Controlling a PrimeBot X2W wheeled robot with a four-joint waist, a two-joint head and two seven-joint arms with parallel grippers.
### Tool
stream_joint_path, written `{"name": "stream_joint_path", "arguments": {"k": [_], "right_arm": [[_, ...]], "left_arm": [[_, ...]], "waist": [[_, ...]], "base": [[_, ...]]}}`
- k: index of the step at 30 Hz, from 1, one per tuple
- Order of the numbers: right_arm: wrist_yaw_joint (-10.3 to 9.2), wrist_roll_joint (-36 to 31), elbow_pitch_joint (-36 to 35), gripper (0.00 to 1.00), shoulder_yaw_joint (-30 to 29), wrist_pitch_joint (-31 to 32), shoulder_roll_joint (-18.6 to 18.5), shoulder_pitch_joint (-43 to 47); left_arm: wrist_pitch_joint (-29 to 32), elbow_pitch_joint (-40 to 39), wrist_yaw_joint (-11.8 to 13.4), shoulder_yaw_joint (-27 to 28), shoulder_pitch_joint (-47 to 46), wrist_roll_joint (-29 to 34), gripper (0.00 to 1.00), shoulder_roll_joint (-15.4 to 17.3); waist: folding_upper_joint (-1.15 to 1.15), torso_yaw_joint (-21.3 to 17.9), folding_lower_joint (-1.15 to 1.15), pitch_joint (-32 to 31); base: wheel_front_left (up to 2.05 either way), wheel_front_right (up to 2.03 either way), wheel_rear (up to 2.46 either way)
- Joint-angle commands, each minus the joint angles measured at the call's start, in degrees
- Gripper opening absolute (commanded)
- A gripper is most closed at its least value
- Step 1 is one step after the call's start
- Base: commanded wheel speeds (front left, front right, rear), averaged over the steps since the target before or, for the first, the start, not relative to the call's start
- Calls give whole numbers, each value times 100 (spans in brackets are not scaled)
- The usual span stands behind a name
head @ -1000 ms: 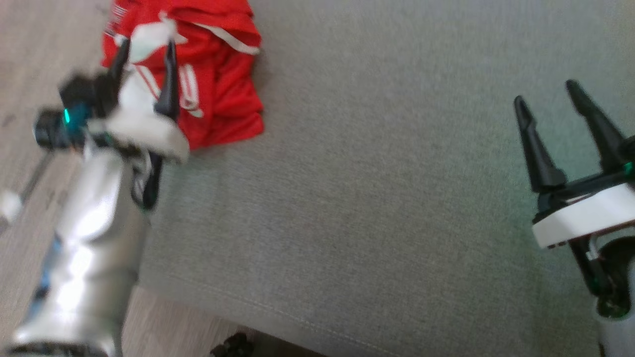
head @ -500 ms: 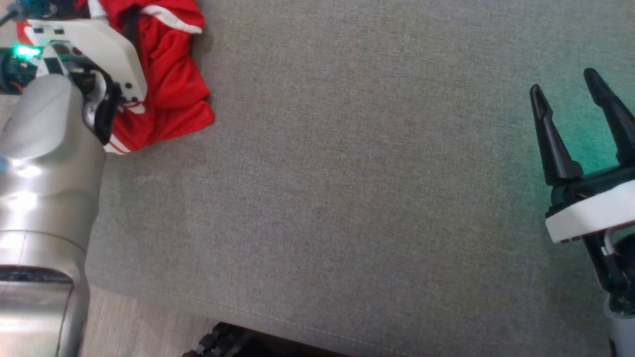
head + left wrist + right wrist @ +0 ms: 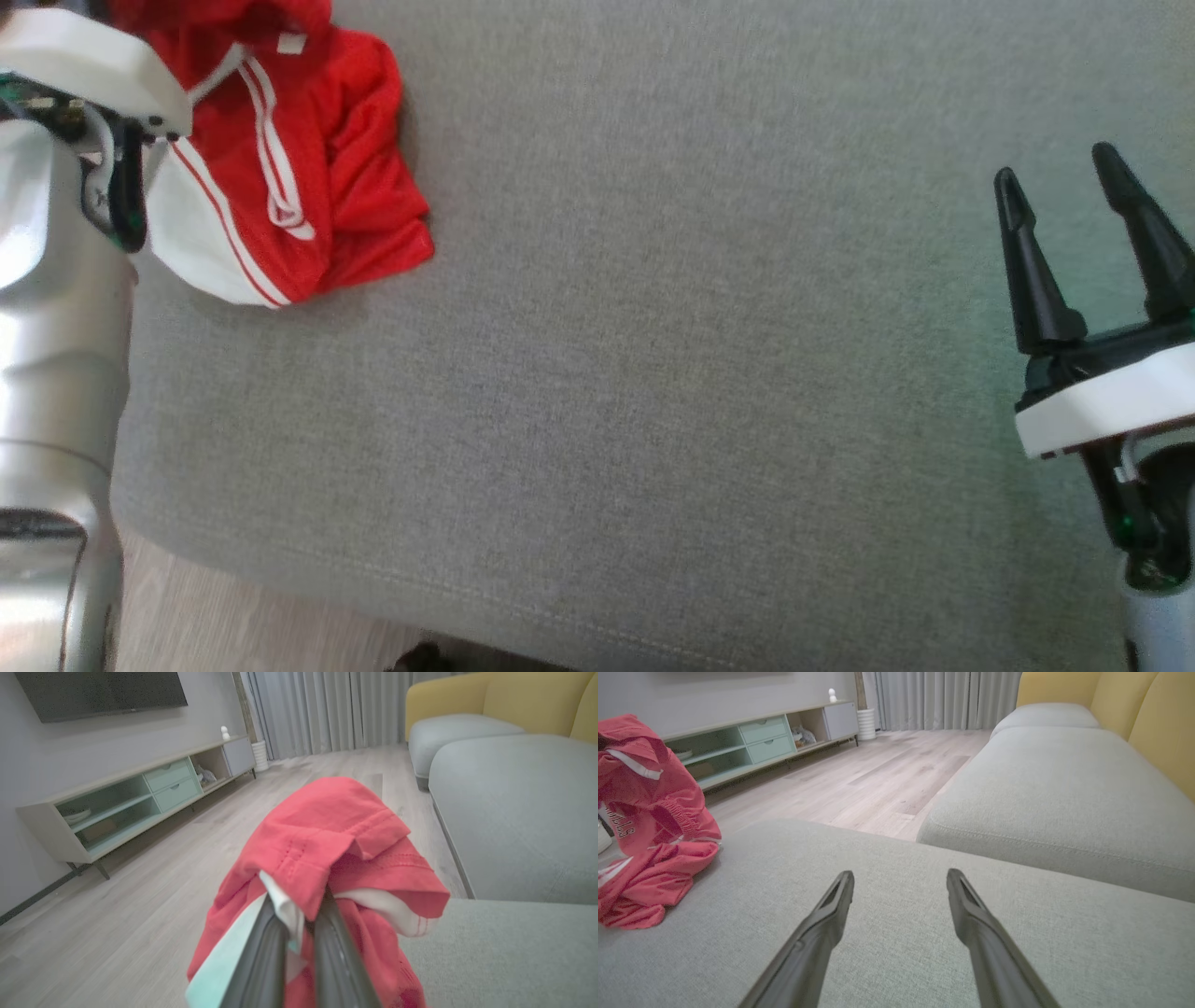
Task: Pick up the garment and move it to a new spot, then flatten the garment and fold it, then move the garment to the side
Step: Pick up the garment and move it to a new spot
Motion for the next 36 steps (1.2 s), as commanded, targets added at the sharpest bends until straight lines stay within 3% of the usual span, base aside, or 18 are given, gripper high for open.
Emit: {"name": "stream_joint_path", "arguments": {"k": [1,12,18,23,29,33,36], "right_arm": [[-4,43,-169,100,85,-55,32,4],[-4,0,368,100,194,-415,353,140],[-4,24,529,100,213,-515,527,225],[-4,76,596,100,208,-596,647,272],[-4,151,656,100,199,-714,740,231],[-4,210,734,100,178,-829,797,160],[-4,258,845,100,181,-923,831,102]], "left_arm": [[-69,-205,45,172,-4,-51,0,388],[95,-1765,314,43,1381,-75,0,411],[534,-3096,443,-341,2338,-29,0,114],[893,-3904,395,-922,2789,12,0,-383],[1186,-4037,39,-1995,2709,173,0,-1107],[1174,-3840,-165,-2767,2549,89,0,-1298],[1074,-3758,-179,-3334,2516,-246,0,-1317]], "waist": [[0,-26,1,-273],[0,-502,1,-1323],[0,-1090,1,-1492],[0,-1791,1,-1405],[0,-2647,1,-1035],[0,-3094,1,-760],[0,-3350,1,-632]], "base": [[0,0,0],[0,0,0],[0,0,0],[0,0,0],[0,0,0],[0,0,0],[0,0,0]]}}
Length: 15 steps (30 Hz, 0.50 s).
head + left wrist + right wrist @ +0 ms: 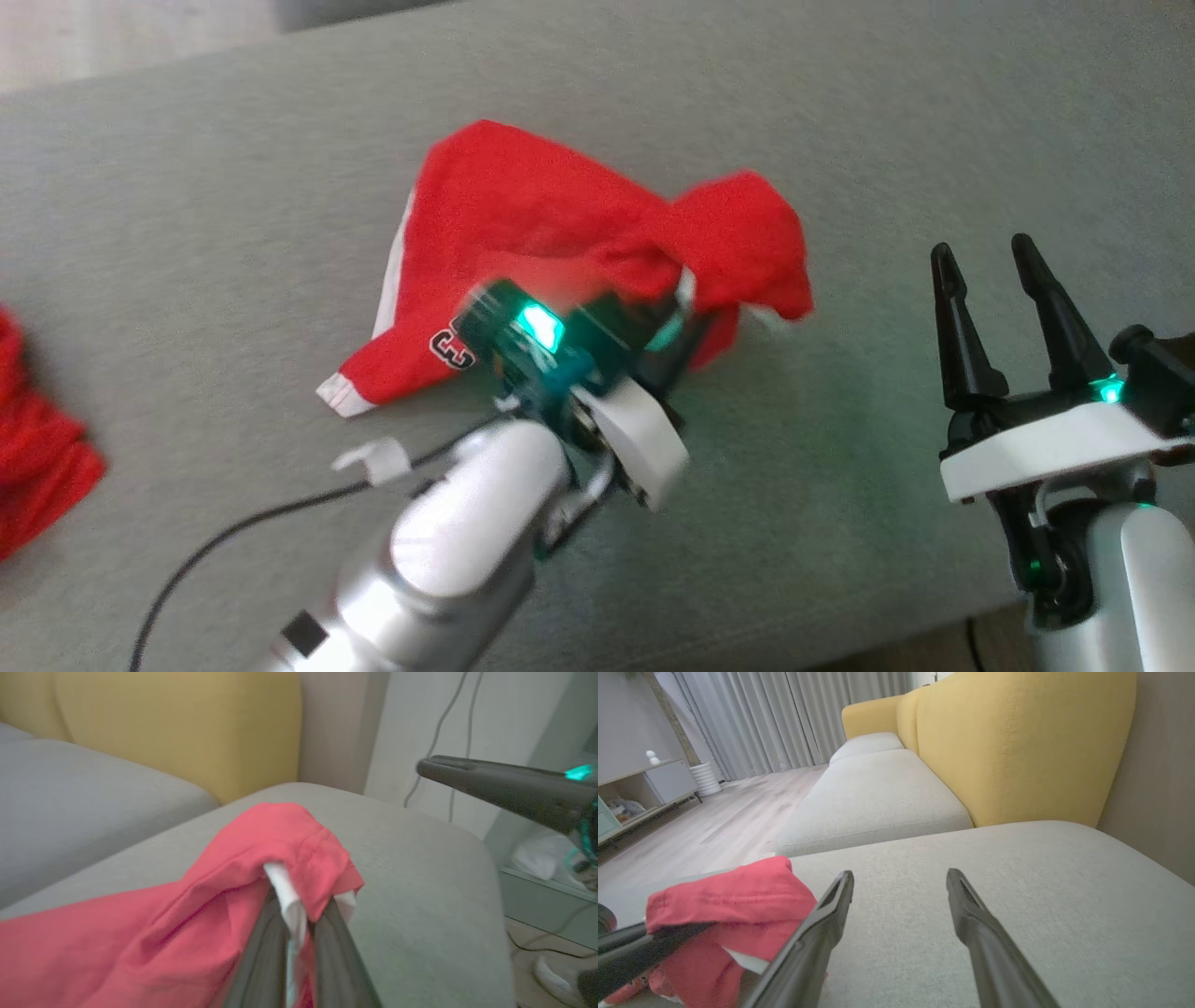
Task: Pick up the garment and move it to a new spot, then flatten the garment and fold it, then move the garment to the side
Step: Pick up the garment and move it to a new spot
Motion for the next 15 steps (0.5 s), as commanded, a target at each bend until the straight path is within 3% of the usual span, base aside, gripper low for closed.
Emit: {"name": "stream_joint_path", "arguments": {"k": [1,5,6,7,8,12,15], "right_arm": [[-4,55,-132,100,104,-99,15,-238],[-4,80,-18,100,51,-192,51,-248],[-4,78,10,100,24,-209,58,-241],[-4,78,10,100,24,-209,58,-241],[-4,74,34,100,6,-216,65,-234],[-4,39,58,100,-53,-205,76,-215],[-4,-24,-7,100,-90,-129,51,-170]], "left_arm": [[-104,-159,53,-164,-212,-270,0,16],[-320,-45,265,-685,-314,-690,1,15],[-389,2,297,-804,-362,-723,44,14],[-389,2,297,-804,-362,-723,44,14],[-471,45,330,-904,-405,-745,100,14],[-952,110,477,-1056,-557,-816,100,14],[-1388,192,632,-877,-583,-855,100,52]], "waist": [[0,-476,-1,362],[0,-518,-1,405],[0,-484,-1,389],[0,-484,-1,389],[0,-444,-1,365],[0,-170,-1,215],[0,173,-1,23]], "base": [[0,0,0],[0,0,0],[0,0,0],[0,0,0],[0,0,0],[0,0,0],[0,0,0]]}}
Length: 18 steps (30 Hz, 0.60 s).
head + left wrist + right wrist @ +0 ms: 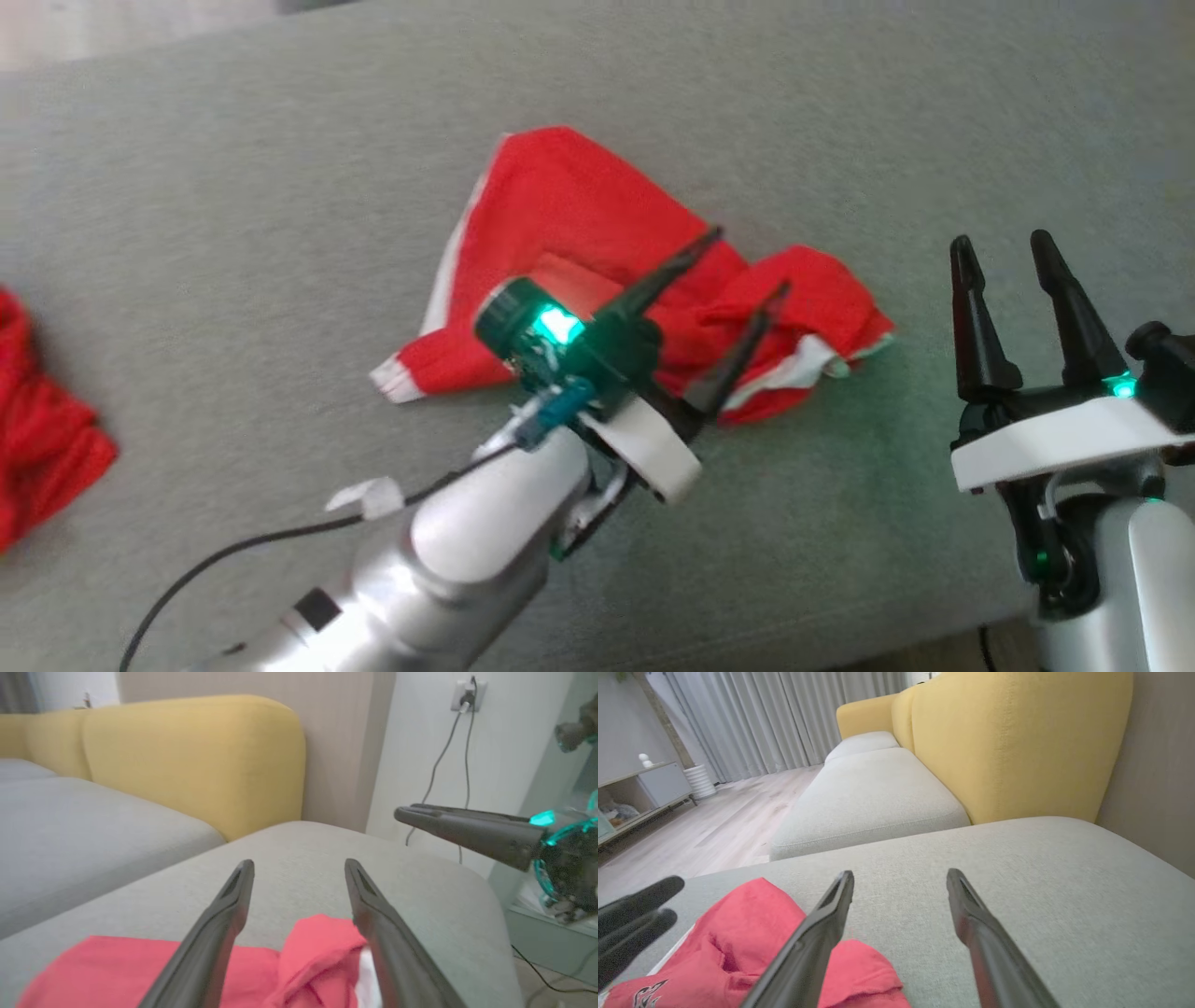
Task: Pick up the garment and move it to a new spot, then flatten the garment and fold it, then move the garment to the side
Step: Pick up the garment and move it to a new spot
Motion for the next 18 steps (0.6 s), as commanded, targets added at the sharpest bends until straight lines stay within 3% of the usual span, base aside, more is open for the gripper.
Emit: {"name": "stream_joint_path", "arguments": {"k": [1,10,18], "right_arm": [[-4,-51,-241,100,102,37,-32,-71],[-4,-116,-432,100,145,279,-75,137],[-4,-170,-613,100,60,502,-106,433]], "left_arm": [[-91,-148,49,274,-161,-82,100,88],[-356,-409,349,1402,487,-368,100,1256],[-366,-1044,562,2816,1597,-393,100,2124]], "waist": [[0,264,0,-188],[0,879,0,-492],[0,1260,0,-698]], "base": [[0,0,0],[0,0,0],[0,0,0]]}}
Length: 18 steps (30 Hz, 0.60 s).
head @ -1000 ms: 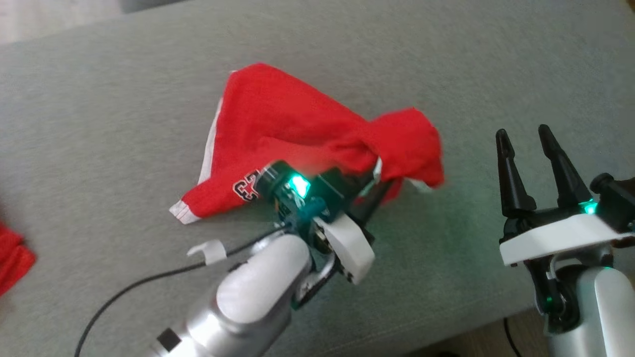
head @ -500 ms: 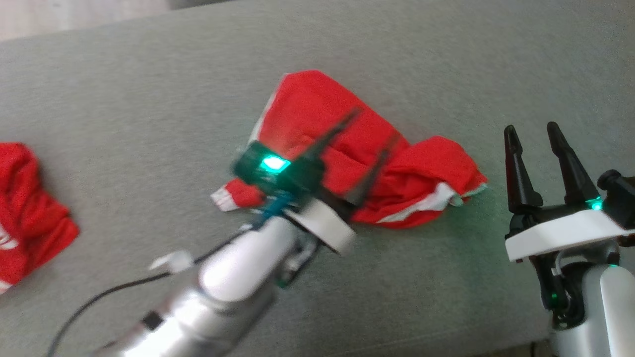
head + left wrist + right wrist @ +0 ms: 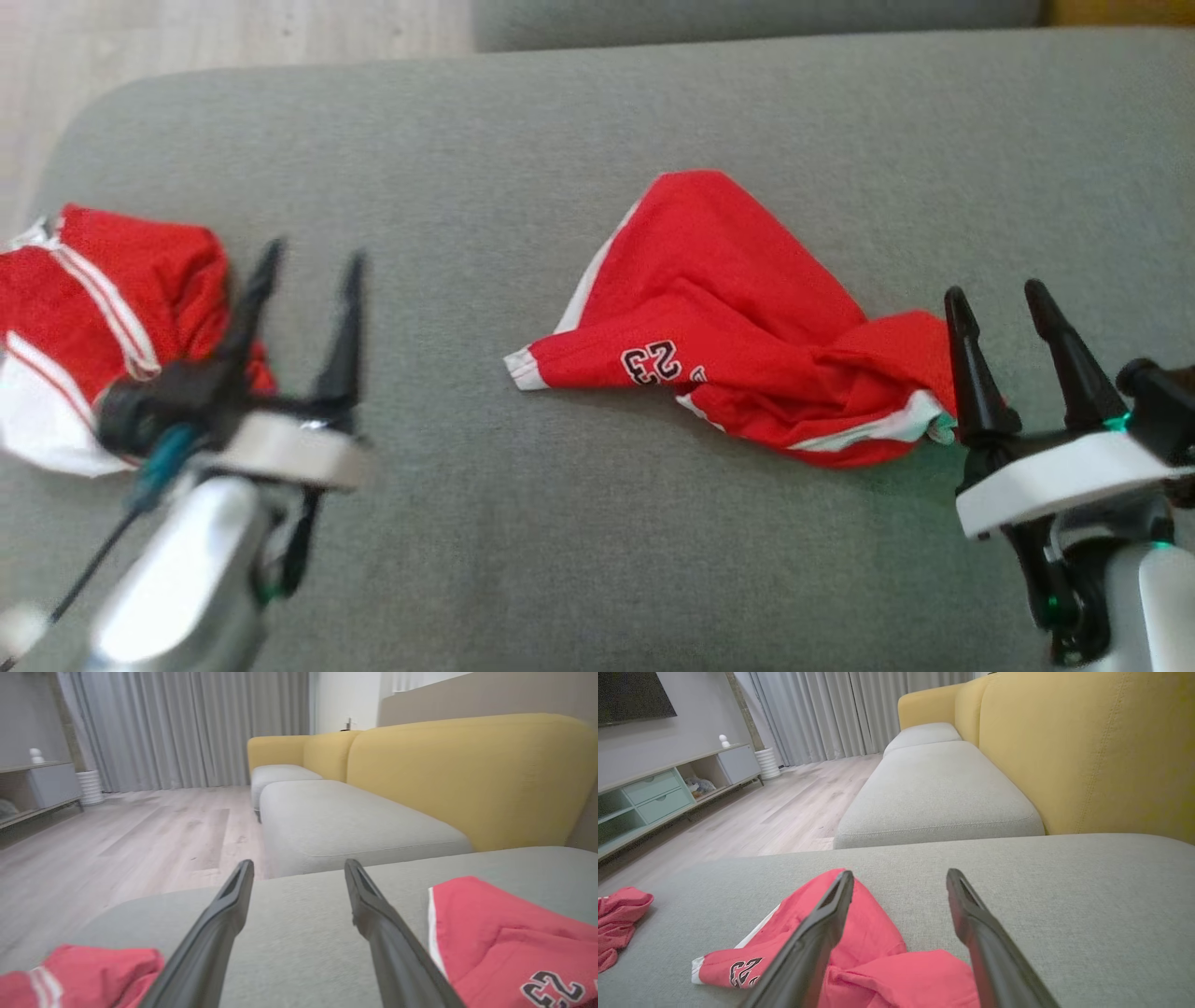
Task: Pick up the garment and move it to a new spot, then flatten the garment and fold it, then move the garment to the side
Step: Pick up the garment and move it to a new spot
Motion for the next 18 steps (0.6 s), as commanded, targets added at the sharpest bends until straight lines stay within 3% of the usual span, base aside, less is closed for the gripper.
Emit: {"name": "stream_joint_path", "arguments": {"k": [1,8,18], "right_arm": [[-4,-34,-262,100,93,24,-69,-33],[-4,-58,-374,100,183,176,-119,179],[-4,-99,-463,100,321,319,-132,461]], "left_arm": [[-53,-229,61,390,-2,14,100,250],[-54,-707,23,1366,984,-1,100,513],[215,-1037,184,1379,1851,-109,100,653]], "waist": [[0,93,0,-87],[0,174,0,-278],[0,40,0,-570]], "base": [[0,0,0],[0,0,0],[0,0,0]]}}
